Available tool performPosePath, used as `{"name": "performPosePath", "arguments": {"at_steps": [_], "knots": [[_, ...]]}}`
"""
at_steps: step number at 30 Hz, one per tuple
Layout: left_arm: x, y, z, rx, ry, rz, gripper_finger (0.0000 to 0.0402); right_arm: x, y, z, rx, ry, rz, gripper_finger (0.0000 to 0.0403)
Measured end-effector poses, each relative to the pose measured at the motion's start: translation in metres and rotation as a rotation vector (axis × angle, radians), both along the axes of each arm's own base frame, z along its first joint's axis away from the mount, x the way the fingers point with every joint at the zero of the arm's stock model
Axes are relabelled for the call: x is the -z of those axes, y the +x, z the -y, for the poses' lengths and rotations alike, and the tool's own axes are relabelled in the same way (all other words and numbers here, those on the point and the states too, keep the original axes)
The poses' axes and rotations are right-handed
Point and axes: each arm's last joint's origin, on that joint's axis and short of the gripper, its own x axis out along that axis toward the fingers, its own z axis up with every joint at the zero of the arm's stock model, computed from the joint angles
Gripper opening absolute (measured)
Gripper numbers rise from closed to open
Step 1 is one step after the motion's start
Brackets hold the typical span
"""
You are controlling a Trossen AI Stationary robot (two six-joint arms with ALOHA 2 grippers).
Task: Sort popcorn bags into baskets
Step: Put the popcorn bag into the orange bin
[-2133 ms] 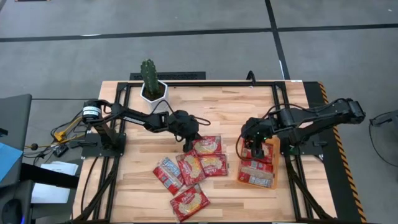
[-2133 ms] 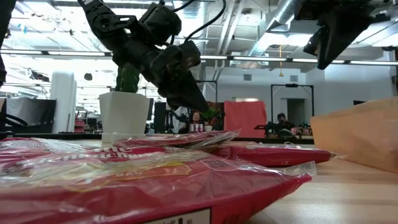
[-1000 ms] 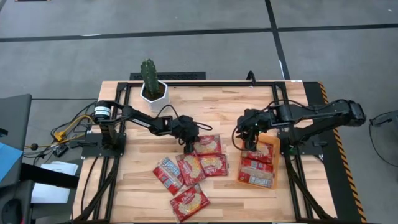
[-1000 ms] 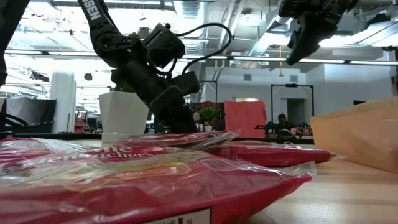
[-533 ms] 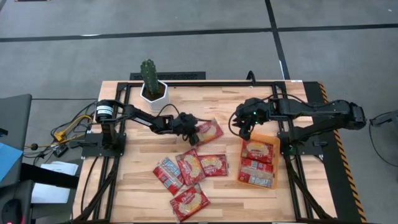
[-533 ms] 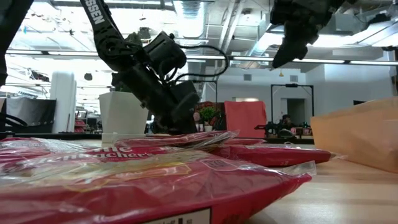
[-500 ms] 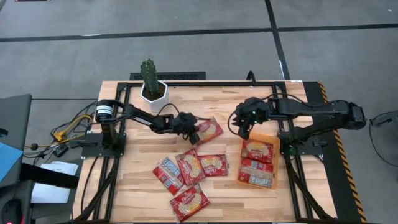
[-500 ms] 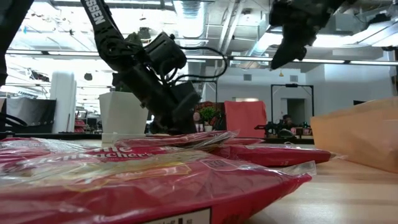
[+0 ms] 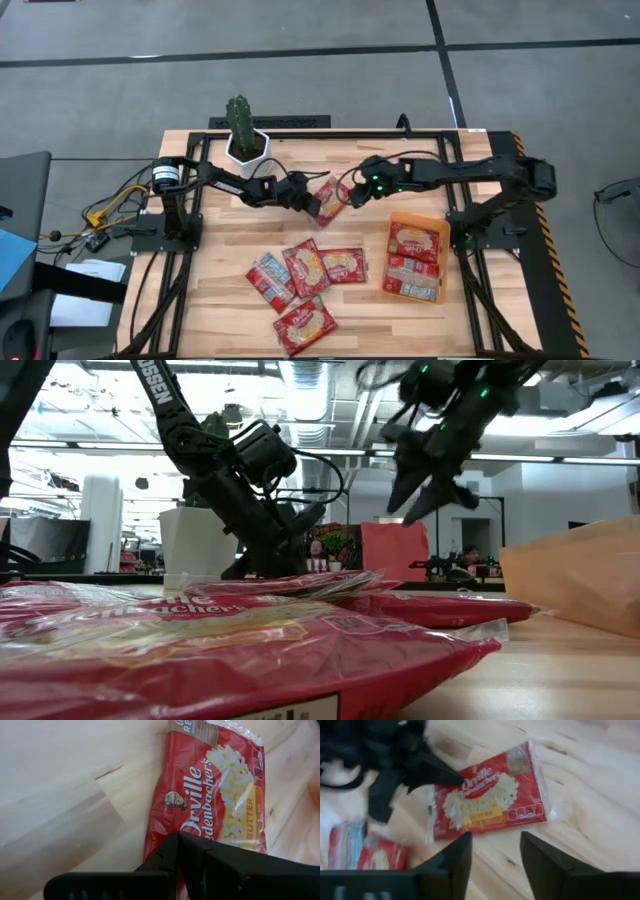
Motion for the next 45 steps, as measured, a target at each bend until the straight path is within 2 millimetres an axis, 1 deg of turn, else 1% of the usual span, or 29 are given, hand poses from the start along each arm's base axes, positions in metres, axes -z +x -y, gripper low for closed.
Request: {"name": "performPosePath", "arguments": {"at_steps": [4,6,8,16,21,29,33,36,38,41,45], "knots": [[0.002,0.0,0.0,-0.052,-0.069,0.019,0.0,0.017,0.012,0.003,0.08,0.064,-0.003,0.0242],[0.002,0.0,0.001,-0.069,-0.089,0.026,0.0,0.024,0.017,0.004,0.125,0.091,0.004,0.026],[0.002,0.0,0.001,-0.07,-0.097,0.027,0.0,0.031,0.021,0.005,0.178,0.107,0.004,0.027],[0.002,0.0,0.001,-0.102,-0.141,0.038,0.0,0.054,0.03,0.011,0.32,0.176,-0.009,0.0276],[0.002,0.0,0.0,-0.128,-0.174,0.052,0.0,0.075,0.034,0.011,0.408,0.24,-0.051,0.0276],[0.002,0.0,0.0,-0.137,-0.186,0.071,0.0,0.1,0.053,0.014,0.409,0.326,0.035,0.0276],[0.002,0.0,0.0,-0.137,-0.186,0.068,0.0,0.105,0.058,0.015,0.41,0.33,0.068,0.0274],[0.002,0.0,-0.001,-0.141,-0.183,0.071,0.0,0.105,0.058,0.017,0.407,0.32,0.071,0.0253],[0.001,0.0,-0.002,-0.143,-0.186,0.075,0.0,0.104,0.057,0.018,0.407,0.321,0.07,0.0224],[0.001,0.0,-0.003,-0.143,-0.187,0.079,0.0,0.105,0.057,0.018,0.41,0.319,0.063,0.0165],[0.001,0.0,-0.003,-0.128,-0.175,0.076,0.0,0.105,0.058,0.018,0.381,0.299,0.071,0.007]]}}
